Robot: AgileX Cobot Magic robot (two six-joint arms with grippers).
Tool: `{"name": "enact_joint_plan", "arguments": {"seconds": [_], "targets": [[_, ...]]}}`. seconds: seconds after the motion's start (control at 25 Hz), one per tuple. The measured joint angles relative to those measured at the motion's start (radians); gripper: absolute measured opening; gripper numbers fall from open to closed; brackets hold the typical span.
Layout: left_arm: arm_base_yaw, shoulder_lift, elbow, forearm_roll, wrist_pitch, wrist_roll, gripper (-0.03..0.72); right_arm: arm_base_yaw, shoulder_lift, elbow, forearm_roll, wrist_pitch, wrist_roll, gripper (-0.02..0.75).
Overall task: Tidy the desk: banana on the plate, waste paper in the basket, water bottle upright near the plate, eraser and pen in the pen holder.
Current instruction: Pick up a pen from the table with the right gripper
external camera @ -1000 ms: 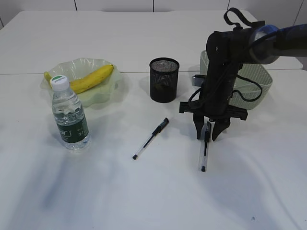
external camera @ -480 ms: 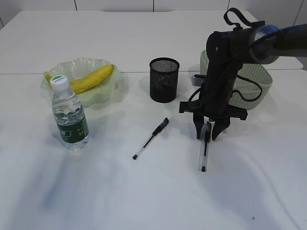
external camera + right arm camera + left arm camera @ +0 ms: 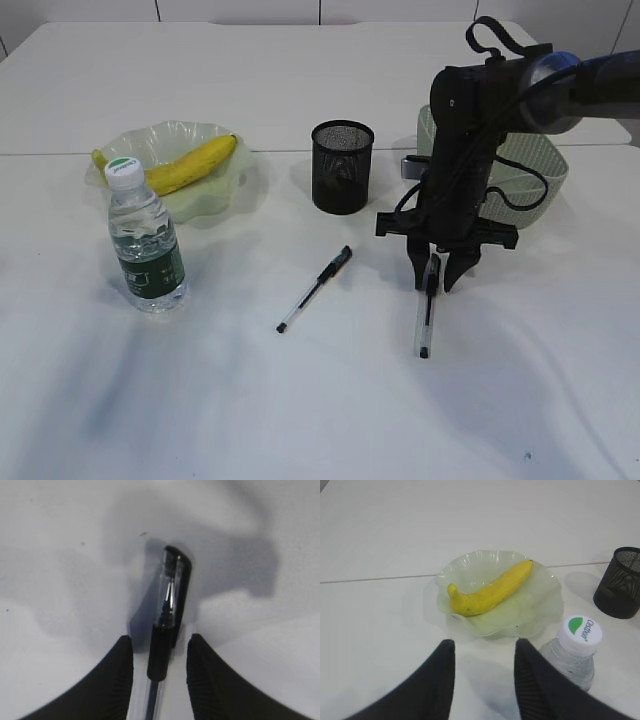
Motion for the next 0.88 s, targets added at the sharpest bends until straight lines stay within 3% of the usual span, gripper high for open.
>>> {"name": "enact_joint_plan", "arguments": {"seconds": [0.88], "targets": [[0.0, 0.0, 0.0, 0.0, 0.0, 0.0, 0.276, 0.0, 0.0, 0.0, -0.028, -0.004, 0.004, 0.266]]}}
